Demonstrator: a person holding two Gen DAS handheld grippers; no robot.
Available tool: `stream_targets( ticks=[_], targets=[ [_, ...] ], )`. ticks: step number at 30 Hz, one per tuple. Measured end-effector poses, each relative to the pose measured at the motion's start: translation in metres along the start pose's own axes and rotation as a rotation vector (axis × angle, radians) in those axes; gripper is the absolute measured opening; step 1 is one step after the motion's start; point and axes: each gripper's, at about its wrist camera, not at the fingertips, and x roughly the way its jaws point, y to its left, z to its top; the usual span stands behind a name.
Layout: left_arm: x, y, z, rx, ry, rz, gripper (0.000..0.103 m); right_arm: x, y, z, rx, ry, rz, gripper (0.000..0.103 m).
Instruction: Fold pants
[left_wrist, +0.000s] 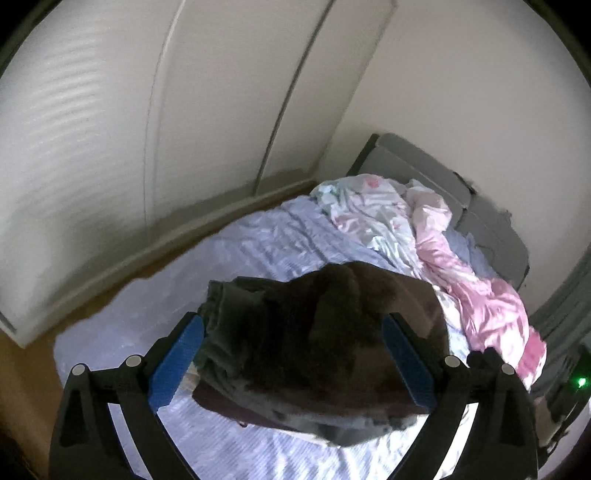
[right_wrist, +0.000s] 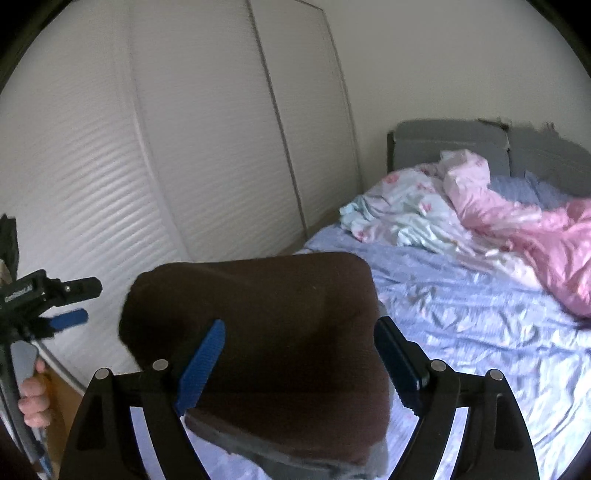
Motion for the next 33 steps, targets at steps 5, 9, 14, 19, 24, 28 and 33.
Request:
stream_targets(
  ticks=[5,9,14,19,24,28,33],
  targets=[
    [-0.051,-0.04,-0.045,0.196,-0.064,0.024,0.102,-0.059,0.014,-0.016,-0.139,-0.045,-0.062,0.092],
    [-0.087,-0.072,-0.092,0.333,-0.115,-0.004,0.103,-0.117,0.011,-0.044,-0.216,-0.097,-0.08,0.095],
    [-0.117,-0.112,-0.151,0.439,-0.112,-0.035,0.103,-0.19,-0.007,-0.084,-0.241,-0.12,-0.098,0.097],
    [-0.141,-0.154,-0.209,0.524,-0.124,-0.086,0.103,-0.255,-0.038,-0.123,-0.193,-0.137,-0.164,0.097],
    [-0.149,-0.19,-0.262,0.594,-0.111,-0.171,0.103,-0.315,-0.076,-0.163,-0.076,-0.139,-0.276,0.099],
    [-0.149,-0.216,-0.298,0.612,-0.083,-0.224,0.103,-0.355,-0.1,-0.193,-0.001,-0.145,-0.409,0.099],
    [-0.157,-0.237,-0.33,0.631,-0.099,-0.199,0.103,-0.395,-0.114,-0.221,0.061,-0.157,-0.499,0.099]
  ],
)
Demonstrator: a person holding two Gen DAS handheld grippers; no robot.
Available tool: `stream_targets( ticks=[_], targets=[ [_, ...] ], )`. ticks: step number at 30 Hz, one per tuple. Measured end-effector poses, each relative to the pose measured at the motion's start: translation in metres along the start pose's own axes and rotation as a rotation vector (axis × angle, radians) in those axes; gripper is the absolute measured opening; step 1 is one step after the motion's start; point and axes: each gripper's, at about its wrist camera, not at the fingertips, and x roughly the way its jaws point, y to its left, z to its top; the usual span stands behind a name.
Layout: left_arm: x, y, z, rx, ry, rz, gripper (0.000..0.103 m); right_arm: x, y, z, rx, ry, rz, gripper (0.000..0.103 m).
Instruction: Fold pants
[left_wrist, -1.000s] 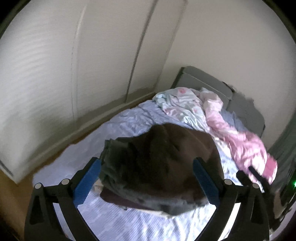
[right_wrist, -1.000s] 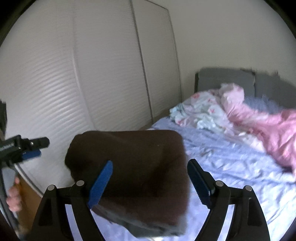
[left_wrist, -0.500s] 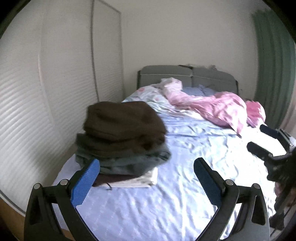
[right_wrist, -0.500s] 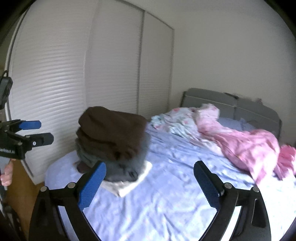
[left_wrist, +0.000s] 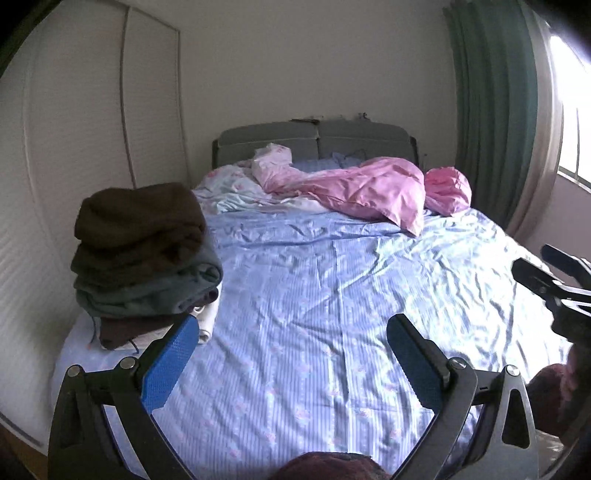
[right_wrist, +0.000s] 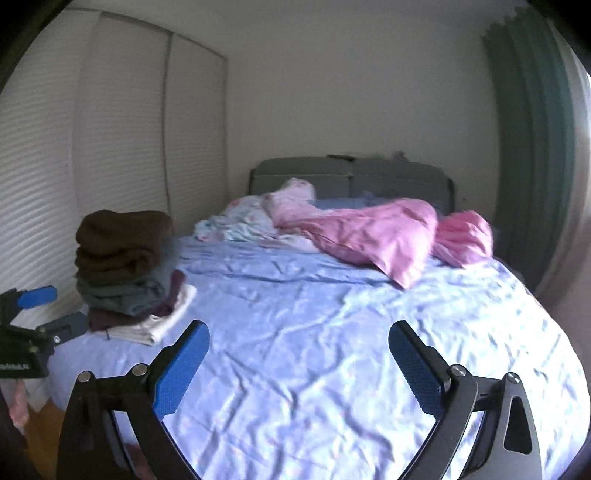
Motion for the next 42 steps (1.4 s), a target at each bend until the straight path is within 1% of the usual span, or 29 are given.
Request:
stream_targets(
  ticks=[3,5,10,18,21,24,27,32,42],
  targets=[
    [-0.01,-0.013,-0.007,0.012,-0.027,0.043,0.103,-0.011,-0.012,-0.009,0.03,0.019,-0.005,0.099],
    [-0.016,-0.021,-0.011,0.011,-0.041,0.057,0.103,-0.017,-0.018,-0.016,0.049,0.03,-0.017,0.099],
    [-0.027,-0.032,-0.019,0.017,-0.054,0.042,0.103,-0.028,-0.031,-0.034,0.066,0.052,-0.045,0.099],
    [-0.021,-0.059,-0.027,0.067,-0.015,0.022,0.103,-0.035,-0.043,-0.049,0.07,0.074,-0.07,0.099],
    [-0.019,-0.061,-0.027,0.064,-0.005,0.004,0.103,-0.035,-0.048,-0.053,0.079,0.088,-0.073,0.099],
    [-0.018,-0.06,-0.027,0.055,-0.006,0.001,0.103,-0.035,-0.049,-0.055,0.081,0.095,-0.075,0.099],
    [-0.016,-0.057,-0.027,0.027,-0.001,-0.004,0.103,-0.035,-0.049,-0.055,0.082,0.094,-0.076,0.099],
    [-0.005,-0.051,-0.027,-0.024,0.029,0.014,0.103,-0.033,-0.049,-0.057,0.079,0.098,-0.072,0.099],
    [-0.003,-0.053,-0.029,-0.023,0.031,0.028,0.103,-0.03,-0.048,-0.057,0.07,0.11,-0.072,0.099]
  ],
)
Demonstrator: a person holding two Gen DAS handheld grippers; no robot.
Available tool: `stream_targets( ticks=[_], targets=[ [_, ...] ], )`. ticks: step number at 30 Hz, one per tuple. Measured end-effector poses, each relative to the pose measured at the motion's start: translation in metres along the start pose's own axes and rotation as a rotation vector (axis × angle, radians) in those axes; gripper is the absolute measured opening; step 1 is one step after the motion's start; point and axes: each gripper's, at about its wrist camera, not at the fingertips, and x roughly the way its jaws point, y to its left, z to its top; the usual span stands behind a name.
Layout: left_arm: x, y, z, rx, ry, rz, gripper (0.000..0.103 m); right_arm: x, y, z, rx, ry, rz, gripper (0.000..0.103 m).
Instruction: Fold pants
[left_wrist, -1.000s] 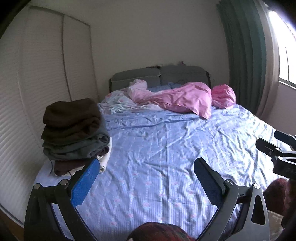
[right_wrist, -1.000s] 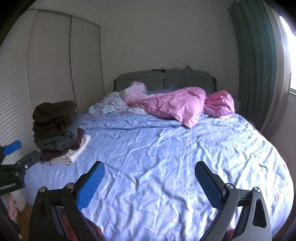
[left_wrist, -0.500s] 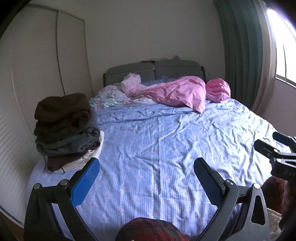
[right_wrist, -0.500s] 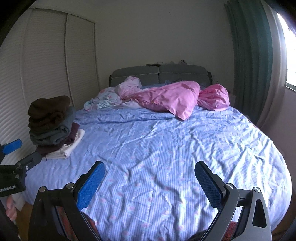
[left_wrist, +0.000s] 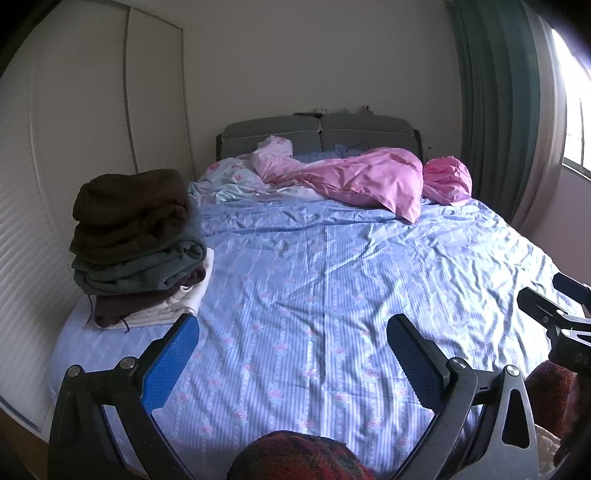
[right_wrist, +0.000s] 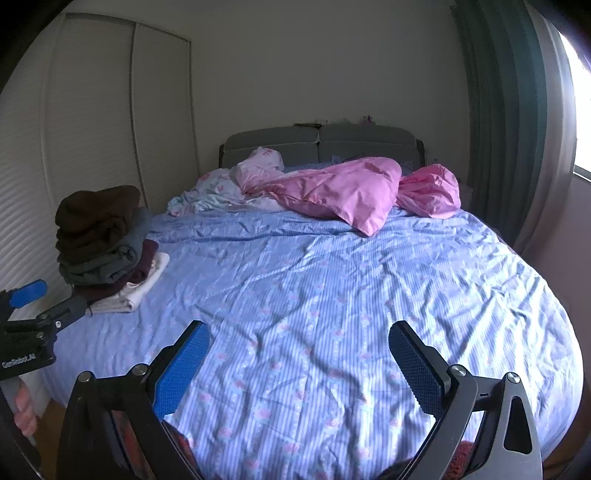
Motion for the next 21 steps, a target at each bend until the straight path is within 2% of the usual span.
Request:
stream_targets(
  ticks=[21],
  targets=[
    [-0.0017,0.0012,0.0013,0.019,-0.006,0.017,0.103,0.0041,-0.0017,-0.0028,0.001,0.009,-0.002,0.099]
  ],
)
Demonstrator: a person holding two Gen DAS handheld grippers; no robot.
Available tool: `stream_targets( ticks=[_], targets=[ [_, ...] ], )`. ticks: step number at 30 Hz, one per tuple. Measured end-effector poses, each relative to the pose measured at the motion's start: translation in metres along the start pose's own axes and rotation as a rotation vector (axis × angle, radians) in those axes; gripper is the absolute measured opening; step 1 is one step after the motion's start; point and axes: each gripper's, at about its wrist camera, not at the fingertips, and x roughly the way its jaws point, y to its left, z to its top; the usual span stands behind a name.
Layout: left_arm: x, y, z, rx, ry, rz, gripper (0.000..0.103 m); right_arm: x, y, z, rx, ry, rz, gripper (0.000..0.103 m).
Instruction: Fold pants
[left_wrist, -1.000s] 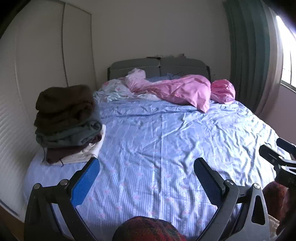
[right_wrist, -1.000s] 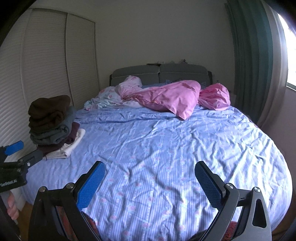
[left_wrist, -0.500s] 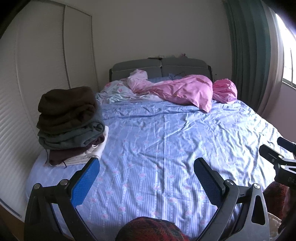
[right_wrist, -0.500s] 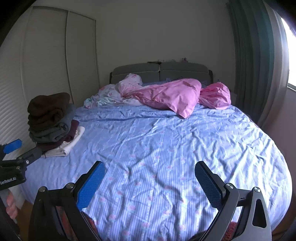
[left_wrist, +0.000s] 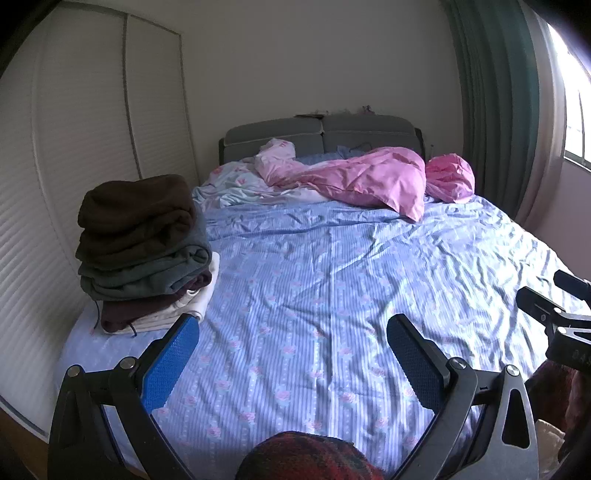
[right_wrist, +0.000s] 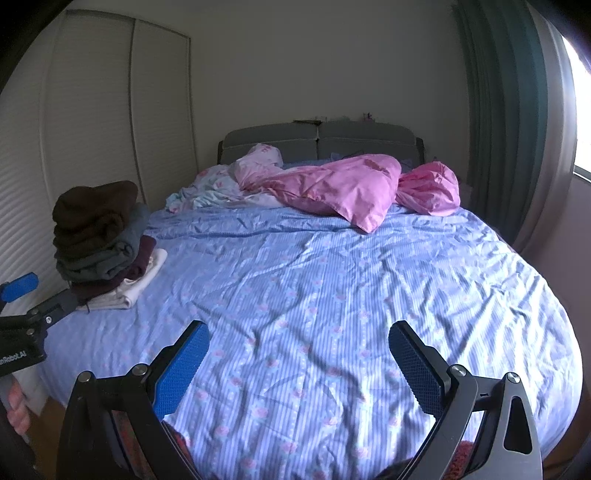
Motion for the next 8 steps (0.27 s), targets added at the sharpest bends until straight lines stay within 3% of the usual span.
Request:
stream_targets(
  ticks=[8],
  targets=[
    [0.0039,0.0024,-0.0016,0.004,0.012,-0.011,0.103,0.0003,0.001,0.0003,0.0,0.003,-0.001,0.099]
  ],
)
